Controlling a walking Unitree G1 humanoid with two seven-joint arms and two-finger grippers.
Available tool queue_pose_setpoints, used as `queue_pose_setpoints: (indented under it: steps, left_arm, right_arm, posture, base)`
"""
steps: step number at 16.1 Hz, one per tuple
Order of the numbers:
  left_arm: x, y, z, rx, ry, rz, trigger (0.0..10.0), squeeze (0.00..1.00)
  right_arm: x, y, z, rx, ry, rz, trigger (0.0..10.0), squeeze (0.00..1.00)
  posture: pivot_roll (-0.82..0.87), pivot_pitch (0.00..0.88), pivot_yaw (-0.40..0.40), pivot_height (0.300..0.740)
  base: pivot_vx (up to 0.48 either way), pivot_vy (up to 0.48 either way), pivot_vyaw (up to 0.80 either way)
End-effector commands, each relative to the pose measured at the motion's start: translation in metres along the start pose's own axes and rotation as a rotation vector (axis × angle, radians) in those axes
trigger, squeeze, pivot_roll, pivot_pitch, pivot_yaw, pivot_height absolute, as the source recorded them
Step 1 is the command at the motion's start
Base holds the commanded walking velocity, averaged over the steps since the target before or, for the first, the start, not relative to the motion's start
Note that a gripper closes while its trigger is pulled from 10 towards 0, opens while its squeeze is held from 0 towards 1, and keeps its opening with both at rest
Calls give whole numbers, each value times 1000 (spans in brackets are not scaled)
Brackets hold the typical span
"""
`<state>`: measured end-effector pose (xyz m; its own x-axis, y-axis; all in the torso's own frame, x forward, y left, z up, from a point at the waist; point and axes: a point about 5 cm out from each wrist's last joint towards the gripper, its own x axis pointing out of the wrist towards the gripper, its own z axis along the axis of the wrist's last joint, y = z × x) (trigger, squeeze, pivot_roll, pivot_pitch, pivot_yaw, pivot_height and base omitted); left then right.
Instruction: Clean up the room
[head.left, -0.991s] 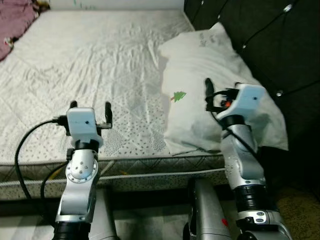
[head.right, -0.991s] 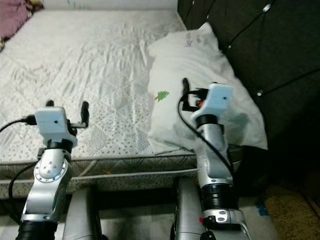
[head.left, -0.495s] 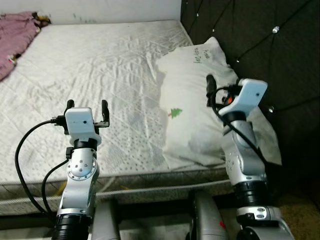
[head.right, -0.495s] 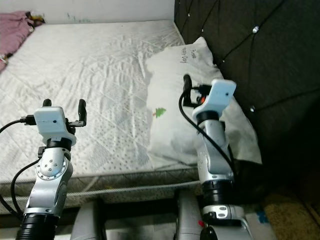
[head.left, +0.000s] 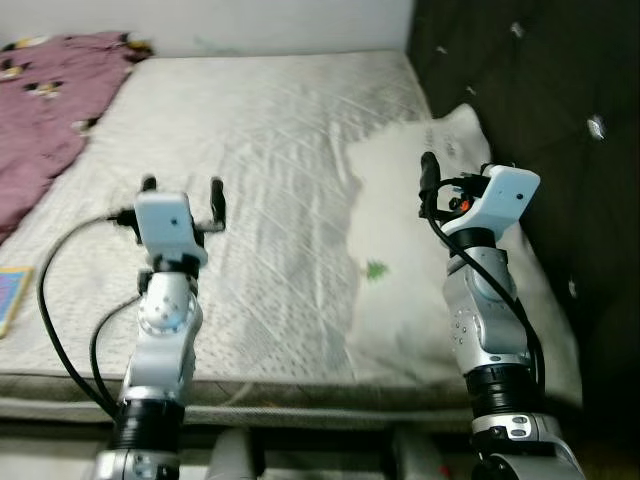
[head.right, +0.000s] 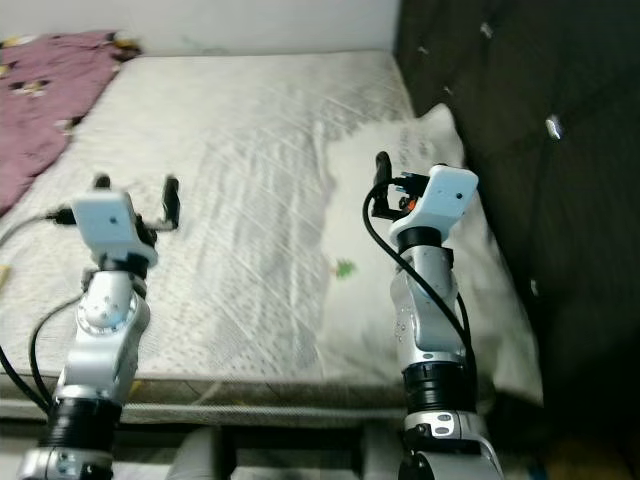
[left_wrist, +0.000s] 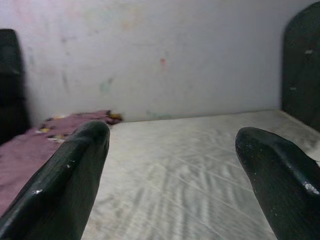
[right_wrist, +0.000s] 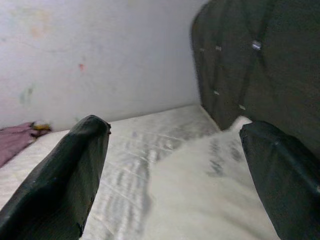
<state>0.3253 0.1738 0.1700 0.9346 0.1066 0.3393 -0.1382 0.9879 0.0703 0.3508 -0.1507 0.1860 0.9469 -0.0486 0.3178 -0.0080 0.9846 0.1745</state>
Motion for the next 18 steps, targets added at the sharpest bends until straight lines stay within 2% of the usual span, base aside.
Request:
queue_pose_setpoints:
  steps: [1, 3, 6, 7, 9, 11, 12, 14, 15, 18]
  left_arm:
    - [1, 5, -1, 18, 1, 6, 10000, 0]
    - [2, 7, -1, 53, -7, -5, 10000, 0]
    - [-3, 10, -5, 92, 8, 12, 10000, 0]
    - [-8, 9, -15, 112, 62, 37, 10000, 0]
    - [-12, 7, -19, 88, 89, 35, 10000, 0]
    - [-16, -7, -16, 22, 99, -22, 10000, 0]
    - [-16, -11, -13, 39, 77, -49, 10000, 0]
    - [-18, -10, -15, 54, 74, -60, 10000, 0]
    - [-16, -7, -15, 26, 82, -41, 10000, 0]
    - [-22, -8, -14, -7, 95, -35, 10000, 0]
  right_arm:
    - [-1, 1, 1, -9, -12, 0, 10000, 0]
    - [-5, -5, 2, -21, -9, -13, 10000, 0]
    - [-11, -5, -3, -39, 11, 3, 10000, 0]
    - [-15, -6, -7, -42, 19, -14, 10000, 0]
    - [-21, -4, -9, -26, 24, -29, 10000, 0]
    - [-28, 3, -16, -2, 53, -22, 10000, 0]
    - [-29, 8, -19, 2, 69, -16, 10000, 0]
    - [-29, 14, -20, -3, 68, 2, 10000, 0]
    - [-27, 14, -19, 0, 73, 3, 10000, 0]
    - [-30, 7, -20, -24, 96, -1, 10000, 0]
  posture:
    - [-58, 0, 74, 730]
    - [-59, 0, 64, 740]
    - [-51, 0, 67, 740]
    - [-53, 0, 70, 740]
    - [-59, 0, 80, 740]
    - [-52, 0, 77, 740]
    - [-57, 0, 82, 740]
    - [-57, 0, 74, 740]
    - [-60, 0, 66, 740]
    - [-52, 0, 53, 740]
  base:
    - [0, 0, 0]
    - [0, 0, 0]
    - [0, 0, 0]
    - [0, 0, 0]
    - [0, 0, 0]
    - [0, 0, 0]
    - [0, 0, 0]
    - [0, 0, 0]
    - [0, 0, 0]
    - [0, 0, -133]
